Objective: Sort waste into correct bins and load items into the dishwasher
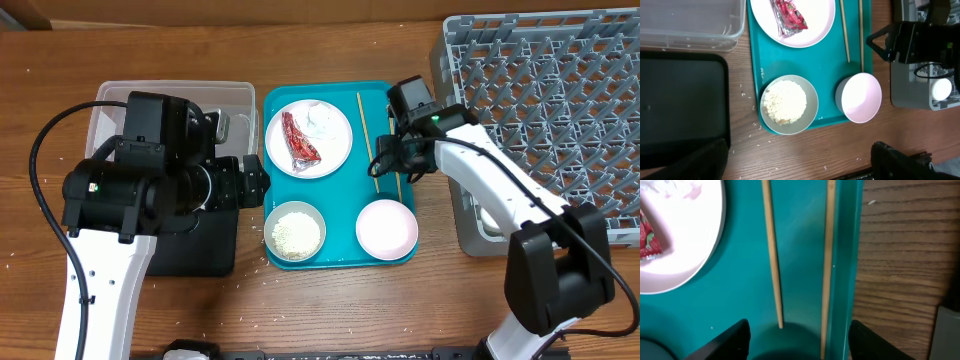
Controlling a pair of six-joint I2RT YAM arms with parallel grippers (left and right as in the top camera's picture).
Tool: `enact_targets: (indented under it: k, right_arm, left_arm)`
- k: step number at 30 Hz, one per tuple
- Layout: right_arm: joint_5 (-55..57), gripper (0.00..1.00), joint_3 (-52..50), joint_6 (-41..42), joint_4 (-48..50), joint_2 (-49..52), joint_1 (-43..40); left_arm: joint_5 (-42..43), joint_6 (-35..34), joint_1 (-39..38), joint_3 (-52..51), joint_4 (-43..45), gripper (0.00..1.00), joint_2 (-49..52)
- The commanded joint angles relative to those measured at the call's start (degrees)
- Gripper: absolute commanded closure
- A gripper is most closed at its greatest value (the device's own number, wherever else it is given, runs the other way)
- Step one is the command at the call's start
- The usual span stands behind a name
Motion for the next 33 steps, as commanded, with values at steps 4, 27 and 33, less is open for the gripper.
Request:
enact_targets:
  k: [4,27,33]
  right_arm:
    - [-2.45,0.3,1.66,-1.57,-1.68,-1.18,1.01]
    - [-10.62,0.07,9.46,6.43,-16.31,-27.19,-8.48]
    - [-14.23,0.07,9.46,6.4,-19.23,-29.75,-8.41]
  left_arm:
    - [-7.02,-4.66,-0.72,-0.13,0.31,0.1,-0.79]
    - [-12.79,-12.7,-12.94,-0.28,29.97,0.27,34.95]
    - [-14.53,-14.34,-12.87,-0.28,33.92,0.32,43.39]
